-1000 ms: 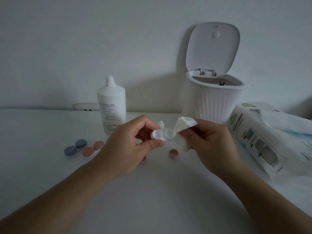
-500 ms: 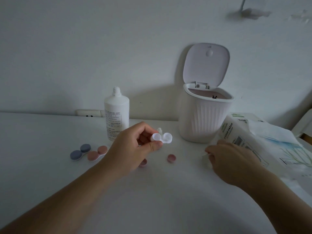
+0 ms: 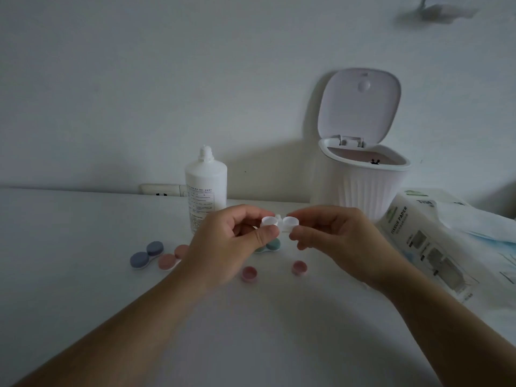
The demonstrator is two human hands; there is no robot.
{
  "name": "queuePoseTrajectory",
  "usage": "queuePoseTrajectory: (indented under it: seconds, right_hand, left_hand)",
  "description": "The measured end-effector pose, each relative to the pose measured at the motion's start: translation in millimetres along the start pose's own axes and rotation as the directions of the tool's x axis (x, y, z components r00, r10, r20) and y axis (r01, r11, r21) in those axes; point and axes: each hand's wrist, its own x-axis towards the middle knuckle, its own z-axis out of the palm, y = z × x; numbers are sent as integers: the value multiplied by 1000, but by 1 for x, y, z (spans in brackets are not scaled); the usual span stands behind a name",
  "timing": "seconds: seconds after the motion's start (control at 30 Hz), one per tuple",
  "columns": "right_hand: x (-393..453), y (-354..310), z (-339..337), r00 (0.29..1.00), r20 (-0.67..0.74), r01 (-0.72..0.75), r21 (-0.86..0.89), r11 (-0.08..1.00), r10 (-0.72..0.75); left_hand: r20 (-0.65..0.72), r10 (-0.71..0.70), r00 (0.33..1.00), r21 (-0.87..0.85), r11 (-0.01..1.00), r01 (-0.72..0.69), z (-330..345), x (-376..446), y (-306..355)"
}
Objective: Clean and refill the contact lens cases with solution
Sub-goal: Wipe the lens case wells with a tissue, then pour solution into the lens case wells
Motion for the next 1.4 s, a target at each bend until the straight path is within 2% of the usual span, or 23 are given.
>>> queuePoseTrajectory:
  seconds: [0.1,0.17,0.27,0.47,0.57,0.67,0.73,0.8,0.9,1.0,1.07,1.2,1.3,1.4]
  right_hand:
    - [-4,8,6,1000,19,-3,168,986,0]
    - [-5,10,8,1000,25,-10,221,975,4]
    - [-8,11,9,1000,29,-4,192,981,-1]
    - [-9,14,8,999,31,-30,226,974,23]
    - [-9,16,6,1000,22,-20,237,971,15]
    - [-8,17,3,998,-43,-28,274,961,42]
    - [-8,18,3,997,-56,-40,267,963,57]
    - [-8,19,4,994,-73,-57,258,964,78]
    - [-8,20,6,988,-113,-74,275,959,108]
    - [-9,19,7,987,-124,-76,227,971,106]
    - [-10,18,7,987,-123,-76,205,976,103]
    - [-11,18,8,986,-144,-53,203,978,83]
    - [-11,18,9,987,-144,-46,190,981,74]
    - [-10,20,10,989,-124,-53,188,981,77]
  left_hand:
    - [18,-26,1000,32,999,26,0,-1,-5]
    - [43,-73,996,30,997,72,1,-2,-7]
    - [66,-126,990,10,992,126,2,-2,-8]
    - [79,-106,991,32,994,104,2,-4,-9]
    - [57,-47,997,75,996,43,4,-7,-8]
    - [-38,101,994,233,968,-90,2,-9,-6]
    - [-150,240,959,353,919,-175,0,-9,-4]
    - [-288,319,903,377,904,-199,-2,-9,0]
    - [-451,345,823,324,923,-209,-7,-6,9]
    - [-605,275,747,271,954,-132,-21,1,15]
    - [-650,157,744,203,979,-30,-31,5,17]
    - [-469,-170,867,69,971,227,-45,8,22]
    - [-340,-354,871,52,918,394,-51,11,22]
    - [-279,-401,873,74,897,436,-58,15,20]
